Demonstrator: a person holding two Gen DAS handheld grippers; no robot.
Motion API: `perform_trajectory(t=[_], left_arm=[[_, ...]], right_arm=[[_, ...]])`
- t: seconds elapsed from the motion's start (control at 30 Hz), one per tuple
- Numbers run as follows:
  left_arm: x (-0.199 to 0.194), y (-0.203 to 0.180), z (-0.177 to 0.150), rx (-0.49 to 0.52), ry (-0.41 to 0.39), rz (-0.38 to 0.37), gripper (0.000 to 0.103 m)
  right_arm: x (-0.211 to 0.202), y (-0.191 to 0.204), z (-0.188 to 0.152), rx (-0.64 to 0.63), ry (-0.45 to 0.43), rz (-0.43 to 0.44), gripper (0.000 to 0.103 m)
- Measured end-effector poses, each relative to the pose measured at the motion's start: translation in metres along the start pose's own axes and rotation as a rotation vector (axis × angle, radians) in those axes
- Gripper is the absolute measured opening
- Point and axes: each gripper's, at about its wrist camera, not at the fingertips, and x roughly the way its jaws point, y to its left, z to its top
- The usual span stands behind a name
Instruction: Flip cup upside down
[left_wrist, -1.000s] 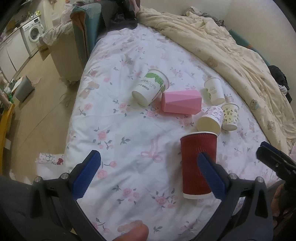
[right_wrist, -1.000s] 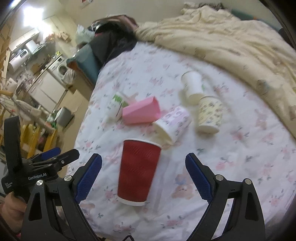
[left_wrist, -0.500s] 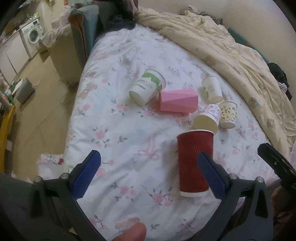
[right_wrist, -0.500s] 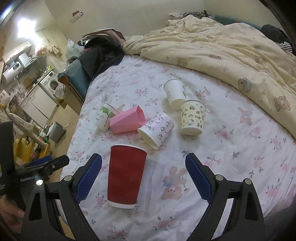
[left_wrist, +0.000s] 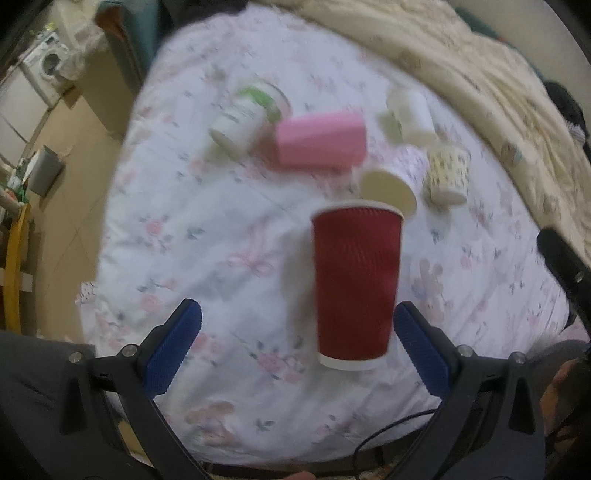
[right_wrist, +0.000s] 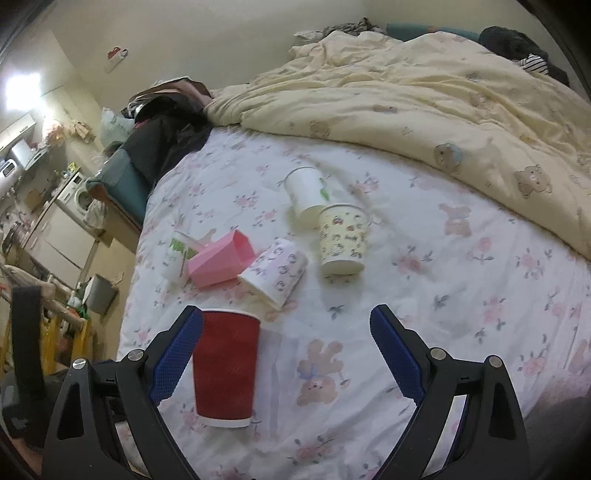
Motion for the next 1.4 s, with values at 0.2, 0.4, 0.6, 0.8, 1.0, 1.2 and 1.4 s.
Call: perform_trajectory(t=[0.2,0.4,0.6,0.8,1.0,1.2,1.4], left_arm=[[0.033,-0.027,-0.003,0.010,0.117,0.010,0.097],[0.059,-0.048,-0.008,0.060,0.149,0.035,0.091],[0.071,-0.052,-0.012,0.066,0.170,0.041,0.073],[0.072,-0.059,-0.014,0.121,0.156,0.032,0.065],[0.053,-0.049,-0.010,0.104,0.120,-0.007,0.063],[0.011,-0.017,-0.001,0.098,0.058,-0.036,0.063],[-0.015,0.006,0.006,0.096,-0.021,-0.051,0.063]], right_arm=[[0.003,-0.022,0.004,0.096,0.021,-0.011,0.094],[0.003,-0.033,0.006,0.144,0.030,-0.008,0.094],[0.006,-0.031,0.007,0.136,0.040,-0.014,0.094],[0.009,-0.028,0.006,0.119,0.049,-0.027,0.094],[0.009,-0.022,0.007,0.081,0.037,-0.048,0.094],[0.010,-0.024,0.007,0.090,0.044,-0.050,0.094],[0.010,-0.012,0.005,0.032,0.037,-0.052,0.094]])
